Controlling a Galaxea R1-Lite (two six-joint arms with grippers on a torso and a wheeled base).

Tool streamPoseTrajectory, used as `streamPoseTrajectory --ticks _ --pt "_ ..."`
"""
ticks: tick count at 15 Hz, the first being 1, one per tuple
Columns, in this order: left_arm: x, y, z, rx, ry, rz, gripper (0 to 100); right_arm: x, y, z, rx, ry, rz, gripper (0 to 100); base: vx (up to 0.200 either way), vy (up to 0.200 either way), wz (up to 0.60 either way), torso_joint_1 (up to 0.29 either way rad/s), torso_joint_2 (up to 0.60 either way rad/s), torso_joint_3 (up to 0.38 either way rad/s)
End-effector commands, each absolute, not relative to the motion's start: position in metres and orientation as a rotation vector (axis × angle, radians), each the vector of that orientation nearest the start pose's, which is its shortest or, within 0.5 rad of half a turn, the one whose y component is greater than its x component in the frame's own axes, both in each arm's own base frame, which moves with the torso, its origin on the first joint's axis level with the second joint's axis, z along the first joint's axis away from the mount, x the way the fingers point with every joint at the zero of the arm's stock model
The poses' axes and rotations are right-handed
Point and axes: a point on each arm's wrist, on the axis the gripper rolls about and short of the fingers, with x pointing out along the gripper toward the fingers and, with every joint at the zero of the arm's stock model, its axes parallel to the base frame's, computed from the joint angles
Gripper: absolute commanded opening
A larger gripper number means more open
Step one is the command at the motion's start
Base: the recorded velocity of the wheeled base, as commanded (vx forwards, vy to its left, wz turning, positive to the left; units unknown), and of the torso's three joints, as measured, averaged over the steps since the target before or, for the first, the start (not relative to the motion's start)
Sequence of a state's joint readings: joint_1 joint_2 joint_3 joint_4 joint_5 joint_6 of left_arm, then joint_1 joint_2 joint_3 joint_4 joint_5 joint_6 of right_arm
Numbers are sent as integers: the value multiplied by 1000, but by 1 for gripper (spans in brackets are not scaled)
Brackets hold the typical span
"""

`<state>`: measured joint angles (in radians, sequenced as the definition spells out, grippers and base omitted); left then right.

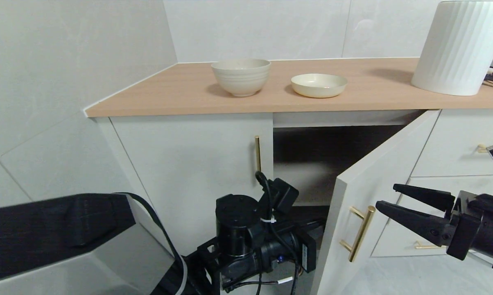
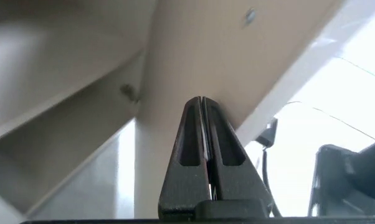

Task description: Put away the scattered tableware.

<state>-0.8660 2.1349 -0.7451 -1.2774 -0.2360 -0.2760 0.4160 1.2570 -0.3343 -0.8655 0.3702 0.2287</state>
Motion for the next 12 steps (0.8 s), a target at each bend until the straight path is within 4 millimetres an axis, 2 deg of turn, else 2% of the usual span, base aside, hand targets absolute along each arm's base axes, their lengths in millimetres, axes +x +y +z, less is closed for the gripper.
streamPoseTrajectory --ticks 1,7,10,12 --pt "239 -289 86 -212 258 -1074 0 152 77 193 216 112 782 100 0 0 0 0 0 0" --pt "247 -297 96 -207 266 -1031 0 145 73 208 221 38 788 100 0 0 0 0 0 0" --pt "249 -301 97 -209 260 -1033 0 140 71 216 225 -6 788 100 -200 0 0 6 1 1" --pt "254 -306 98 -208 262 -1033 0 137 69 221 234 -25 792 100 0 0 0 0 0 0"
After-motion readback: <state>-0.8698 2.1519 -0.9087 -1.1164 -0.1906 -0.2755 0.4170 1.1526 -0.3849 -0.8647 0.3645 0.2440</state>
